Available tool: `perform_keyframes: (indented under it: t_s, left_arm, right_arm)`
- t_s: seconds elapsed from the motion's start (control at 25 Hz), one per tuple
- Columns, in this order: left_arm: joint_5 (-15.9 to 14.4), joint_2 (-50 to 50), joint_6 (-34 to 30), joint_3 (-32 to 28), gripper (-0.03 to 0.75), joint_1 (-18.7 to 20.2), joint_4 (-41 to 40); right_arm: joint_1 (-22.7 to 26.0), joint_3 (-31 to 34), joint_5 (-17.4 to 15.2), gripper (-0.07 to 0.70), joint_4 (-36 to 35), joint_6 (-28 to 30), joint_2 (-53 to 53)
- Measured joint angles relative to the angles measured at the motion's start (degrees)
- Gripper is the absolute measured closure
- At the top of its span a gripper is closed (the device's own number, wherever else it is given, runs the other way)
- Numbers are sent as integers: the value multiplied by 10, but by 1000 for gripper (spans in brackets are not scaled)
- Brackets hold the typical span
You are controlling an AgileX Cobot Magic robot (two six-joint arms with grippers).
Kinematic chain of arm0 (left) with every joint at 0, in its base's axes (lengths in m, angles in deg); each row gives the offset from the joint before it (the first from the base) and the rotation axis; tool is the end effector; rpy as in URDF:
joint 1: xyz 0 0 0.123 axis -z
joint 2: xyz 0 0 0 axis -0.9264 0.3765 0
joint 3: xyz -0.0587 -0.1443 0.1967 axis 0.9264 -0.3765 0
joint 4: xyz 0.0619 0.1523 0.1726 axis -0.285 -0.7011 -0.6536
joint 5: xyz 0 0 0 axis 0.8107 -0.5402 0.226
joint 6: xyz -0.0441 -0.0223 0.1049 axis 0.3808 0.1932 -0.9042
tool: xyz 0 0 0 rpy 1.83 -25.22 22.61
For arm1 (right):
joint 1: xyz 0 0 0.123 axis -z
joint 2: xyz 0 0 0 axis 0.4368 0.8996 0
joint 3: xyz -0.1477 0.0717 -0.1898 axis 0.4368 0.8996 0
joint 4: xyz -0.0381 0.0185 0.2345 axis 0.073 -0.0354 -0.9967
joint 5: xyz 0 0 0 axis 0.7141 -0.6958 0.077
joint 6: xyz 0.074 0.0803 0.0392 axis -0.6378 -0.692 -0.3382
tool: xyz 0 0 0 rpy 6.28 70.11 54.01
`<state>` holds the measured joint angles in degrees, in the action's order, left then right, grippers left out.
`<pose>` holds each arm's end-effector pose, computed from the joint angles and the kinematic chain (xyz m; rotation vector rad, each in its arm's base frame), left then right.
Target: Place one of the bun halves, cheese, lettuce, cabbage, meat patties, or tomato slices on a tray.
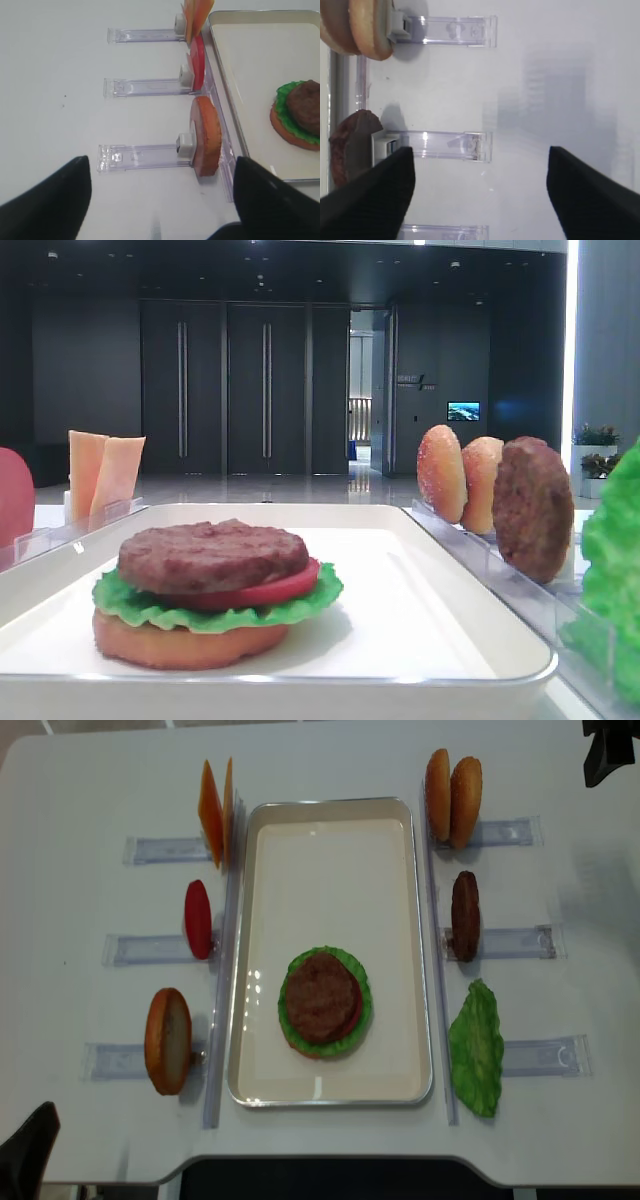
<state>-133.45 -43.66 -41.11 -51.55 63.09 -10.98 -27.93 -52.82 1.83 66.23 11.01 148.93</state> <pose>0.0380 -0.0084 0.2472 0.0168 2.1035 -0.0296 0.3170 0.0216 0.2781 -0.1235 2.8079 0.1254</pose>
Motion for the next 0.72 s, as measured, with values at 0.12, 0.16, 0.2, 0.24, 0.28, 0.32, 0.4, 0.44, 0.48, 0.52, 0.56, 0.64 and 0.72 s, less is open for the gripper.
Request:
perform_keyframes:
  t_s: [0.12, 0.16, 0.2, 0.24, 0.28, 0.32, 0.4, 0.44, 0.48, 0.52, 0.56, 0.64, 0.72]
  left_arm:
    - [0, 0, 0, 0, 24, 0, 0]
    - [0, 0, 0, 0, 24, 0, 0]
    - [0, 0, 0, 0, 24, 0, 0]
    - [0, 0, 0, 0, 24, 0, 0]
    - [0, 0, 0, 0, 24, 0, 0]
    - [0, 0, 0, 0, 24, 0, 0]
    - [0, 0, 0, 0, 24, 0, 0]
    - [0, 0, 0, 0, 24, 0, 0]
    - [0, 0, 0, 0, 24, 0, 0]
    - [0, 0, 0, 0, 24, 0, 0]
    - [0, 0, 0, 0, 24, 0, 0]
    - [0, 0, 0, 0, 24, 0, 0]
    - [0, 0, 0, 0, 24, 0, 0]
  right_arm:
    - [1, 5, 0, 111, 0, 4, -1]
    - [1, 15, 2, 111, 0, 4, -4]
    - [1, 33, 2, 111, 0, 4, -9]
    - [1, 54, 2, 111, 2, 4, -15]
    - [1, 79, 2, 111, 4, 4, -24]
    - [1, 101, 2, 111, 6, 4, -32]
    - [1, 151, 1, 111, 10, 4, -61]
    - [1, 170, 0, 111, 12, 4, -76]
    - [1, 194, 0, 112, 13, 3, -97]
    - [2, 210, -1, 113, 13, 1, -119]
    - [2, 225, -1, 113, 13, -1, -138]
    - [2, 257, -2, 113, 13, -8, -186]
    - [2, 279, -3, 114, 14, -13, -230]
